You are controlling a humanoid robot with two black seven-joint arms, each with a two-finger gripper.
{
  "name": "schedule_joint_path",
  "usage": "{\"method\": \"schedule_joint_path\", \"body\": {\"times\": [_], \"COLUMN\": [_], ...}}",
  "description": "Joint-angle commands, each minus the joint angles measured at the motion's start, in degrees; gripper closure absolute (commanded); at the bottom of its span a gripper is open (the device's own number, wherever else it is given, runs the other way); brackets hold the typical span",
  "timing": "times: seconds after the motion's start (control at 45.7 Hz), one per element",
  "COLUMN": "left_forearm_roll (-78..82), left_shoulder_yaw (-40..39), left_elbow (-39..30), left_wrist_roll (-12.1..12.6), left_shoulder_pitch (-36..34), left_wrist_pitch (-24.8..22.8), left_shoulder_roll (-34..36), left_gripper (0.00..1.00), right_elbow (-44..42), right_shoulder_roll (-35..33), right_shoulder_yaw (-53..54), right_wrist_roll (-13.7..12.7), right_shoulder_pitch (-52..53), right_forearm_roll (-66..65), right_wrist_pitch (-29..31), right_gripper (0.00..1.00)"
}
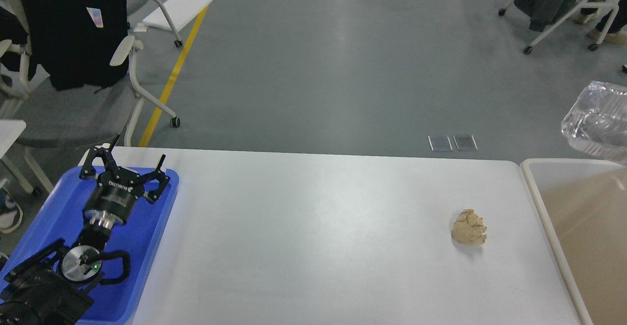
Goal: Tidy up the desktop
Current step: 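Lower the foil tray into the white bin and release it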
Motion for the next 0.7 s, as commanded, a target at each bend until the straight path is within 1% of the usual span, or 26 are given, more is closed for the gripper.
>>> {"method": "schedule_joint_path", "body": {"times": [0.0,0.131,0.241,0.372,0.503,0.678], "left_forearm_roll": [0.0,0.0,0.0,0.0,0.0,0.0], "left_shoulder_yaw": [0.0,0.0,0.0,0.0,0.0,0.0], "left_elbow": [0.0,0.0,0.0,0.0,0.0,-0.1], "left_wrist_roll": [0.0,0.0,-0.1,0.0,0.0,0.0], "left_shoulder_pitch": [0.0,0.0,0.0,0.0,0.0,0.1], "left_wrist_pitch": [0.0,0.0,0.0,0.0,0.0,0.0], "left_shoulder_roll": [-0.1,0.0,0.0,0.0,0.0,0.0], "left_gripper": [0.01,0.01,0.01,0.01,0.01,0.01], "right_elbow": [-7.6,-9.8,-9.9,-10.6,-13.2,-21.9], "right_shoulder_roll": [-9.1,-8.8,-8.1,-5.2,-0.3,8.9], "right_shoulder_yaw": [14.4,25.6,33.5,40.6,45.5,48.8], "right_wrist_roll": [0.0,0.0,-0.1,-0.2,-0.2,-0.1], "right_shoulder_pitch": [-19.3,-33.6,-42.4,-51.3,-59.2,-68.1], "right_forearm_roll": [-0.1,0.1,0.1,0.3,3.5,9.9], "right_wrist_pitch": [-0.8,-3.4,-6.0,-9.5,-11.9,-13.3], "right_gripper": [1.00,1.00,1.00,1.00,1.00,1.00]}}
